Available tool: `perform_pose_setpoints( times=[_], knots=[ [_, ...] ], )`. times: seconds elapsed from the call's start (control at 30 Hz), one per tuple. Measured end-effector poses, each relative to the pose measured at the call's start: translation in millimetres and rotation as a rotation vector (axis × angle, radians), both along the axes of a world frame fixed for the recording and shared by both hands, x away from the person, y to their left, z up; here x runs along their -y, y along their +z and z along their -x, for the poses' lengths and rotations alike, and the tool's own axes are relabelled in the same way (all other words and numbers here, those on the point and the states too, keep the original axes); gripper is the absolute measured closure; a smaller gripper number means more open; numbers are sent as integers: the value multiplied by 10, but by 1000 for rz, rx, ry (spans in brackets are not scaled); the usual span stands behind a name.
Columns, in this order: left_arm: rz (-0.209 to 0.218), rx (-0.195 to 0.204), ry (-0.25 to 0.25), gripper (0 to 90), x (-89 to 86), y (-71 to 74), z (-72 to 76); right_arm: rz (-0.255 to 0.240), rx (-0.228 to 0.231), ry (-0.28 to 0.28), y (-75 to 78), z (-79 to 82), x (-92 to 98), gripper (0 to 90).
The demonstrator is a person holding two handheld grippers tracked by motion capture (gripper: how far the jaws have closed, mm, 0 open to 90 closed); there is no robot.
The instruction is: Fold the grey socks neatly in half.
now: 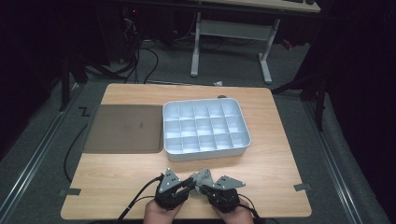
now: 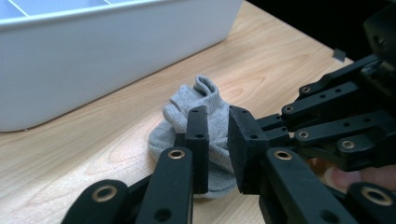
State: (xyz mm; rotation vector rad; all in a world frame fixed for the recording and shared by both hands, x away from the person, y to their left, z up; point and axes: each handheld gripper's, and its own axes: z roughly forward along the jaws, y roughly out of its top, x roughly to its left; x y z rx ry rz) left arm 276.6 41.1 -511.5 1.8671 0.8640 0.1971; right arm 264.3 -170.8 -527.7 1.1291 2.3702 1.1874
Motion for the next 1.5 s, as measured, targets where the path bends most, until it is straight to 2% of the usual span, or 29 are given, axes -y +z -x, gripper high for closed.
perform_pose_setpoints(
  times=[0.13,0.3,0.4,0.53,0.63,0.73,0.87,0.9,0.93,0.97,1.0,1.2,1.23,1.3,1.43,1.5],
  knots=[
    [-62,-11,12,808,30,-104,-52,1,4,2,-3,5,-7,862],
    [-102,-38,18,828,7,-187,-83,-4,0,1,-1,4,-3,862],
    [-113,-50,15,839,3,-210,-88,-11,1,-2,8,6,4,861],
    [-118,-58,18,854,5,-225,-91,-49,15,-11,70,0,-6,864],
    [-125,-65,12,859,4,-226,-95,-97,22,9,143,-12,-62,867],
    [-121,-70,12,859,3,-228,-99,-122,32,30,195,-2,-120,867],
    [-96,-92,10,852,-19,-233,-118,-120,28,32,177,-8,-134,867],
    [-51,-121,4,834,-63,-238,-147,-121,13,24,145,-25,-116,867],
    [-51,-121,4,824,-63,-238,-147,-121,11,23,136,-29,-112,867],
    [27,-179,12,815,-152,-244,-200,-119,9,21,130,-31,-109,867],
    [63,-198,15,810,-201,-244,-214,-115,10,19,126,-31,-108,867],
    [96,-173,22,748,-362,-162,-179,-105,8,20,107,-35,-109,867],
    [93,-159,25,742,-410,-135,-156,-103,5,17,103,-35,-111,866],
    [80,-158,27,737,-433,-140,-136,-101,4,17,99,-34,-113,866],
    [1,-188,30,785,-337,-219,-151,-98,6,20,95,-37,-118,866],
    [-34,-190,17,801,-270,-248,-155,-98,6,21,93,-38,-122,865]
  ],
)
